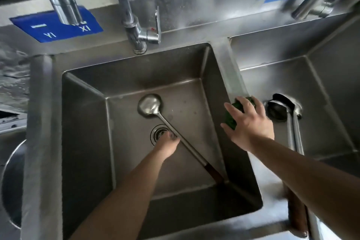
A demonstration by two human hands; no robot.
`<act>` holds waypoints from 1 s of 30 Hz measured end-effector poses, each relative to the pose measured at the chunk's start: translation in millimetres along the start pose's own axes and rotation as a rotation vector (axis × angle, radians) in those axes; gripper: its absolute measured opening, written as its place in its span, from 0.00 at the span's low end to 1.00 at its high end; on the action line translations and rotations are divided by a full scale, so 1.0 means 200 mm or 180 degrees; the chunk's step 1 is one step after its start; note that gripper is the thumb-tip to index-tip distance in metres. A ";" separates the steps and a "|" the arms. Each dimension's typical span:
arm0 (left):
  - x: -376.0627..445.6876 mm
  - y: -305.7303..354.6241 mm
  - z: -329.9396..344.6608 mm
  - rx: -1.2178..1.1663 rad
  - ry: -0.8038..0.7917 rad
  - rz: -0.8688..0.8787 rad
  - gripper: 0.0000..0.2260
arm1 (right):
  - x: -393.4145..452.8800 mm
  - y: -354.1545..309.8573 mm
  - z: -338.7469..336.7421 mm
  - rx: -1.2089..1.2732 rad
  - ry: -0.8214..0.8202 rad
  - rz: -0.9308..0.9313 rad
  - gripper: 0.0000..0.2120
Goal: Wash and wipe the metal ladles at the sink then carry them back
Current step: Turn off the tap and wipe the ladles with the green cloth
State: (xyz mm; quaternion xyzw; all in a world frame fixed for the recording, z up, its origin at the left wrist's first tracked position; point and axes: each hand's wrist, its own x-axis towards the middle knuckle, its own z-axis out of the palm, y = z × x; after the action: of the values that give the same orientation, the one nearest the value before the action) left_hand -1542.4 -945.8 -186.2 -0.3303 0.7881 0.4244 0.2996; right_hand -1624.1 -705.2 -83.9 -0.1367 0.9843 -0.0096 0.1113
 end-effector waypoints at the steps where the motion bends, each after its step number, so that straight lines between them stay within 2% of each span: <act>1: 0.06 0.01 0.00 -0.0148 0.0041 -0.0028 0.10 | 0.00 0.00 0.00 -0.0017 0.0078 0.0016 0.30; 4: 0.25 0.01 -0.03 -0.0402 0.0351 -0.0337 0.11 | 0.01 -0.02 0.03 -0.0032 0.0264 0.0002 0.30; 7: 0.40 0.00 -0.01 -0.1160 0.0544 -0.0592 0.14 | 0.02 -0.01 0.05 -0.0041 0.0447 -0.0036 0.30; 9: 0.50 -0.01 0.00 -0.1844 0.0594 -0.0784 0.16 | 0.02 -0.01 0.06 -0.0012 0.0553 -0.0073 0.30; 12: 0.78 -0.16 0.10 -0.2514 0.0552 -0.0961 0.26 | 0.04 -0.01 0.06 -0.0042 0.0646 -0.0107 0.29; 14: 0.88 -0.21 0.15 -0.2630 0.0498 -0.0971 0.22 | 0.04 -0.01 0.07 -0.0071 0.0639 -0.0109 0.29; 16: 0.69 -0.07 0.08 -0.2740 0.0493 -0.0813 0.08 | 0.04 0.00 0.07 -0.0036 0.0639 -0.0108 0.29; 17: 0.59 -0.01 0.04 -0.2795 0.0442 -0.0724 0.07 | 0.04 -0.01 0.07 -0.0023 0.0643 -0.0108 0.29; 20: 0.42 0.09 -0.02 -0.2829 0.0213 -0.0500 0.09 | 0.04 -0.01 0.08 -0.0039 0.0660 -0.0124 0.30; 23: 0.30 0.16 -0.06 -0.2819 0.0247 -0.0156 0.08 | 0.04 0.00 0.07 -0.0036 0.0673 -0.0124 0.30; 30: -0.03 0.29 -0.15 -0.1912 0.0378 0.0874 0.04 | 0.04 0.00 0.07 -0.0074 0.0429 -0.0075 0.31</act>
State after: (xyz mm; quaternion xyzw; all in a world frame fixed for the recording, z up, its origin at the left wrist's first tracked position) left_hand -1588.7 -945.4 -140.6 -0.3188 0.6810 0.6541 0.0824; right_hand -1628.6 -707.1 -99.6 -0.1486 0.9879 -0.0087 0.0430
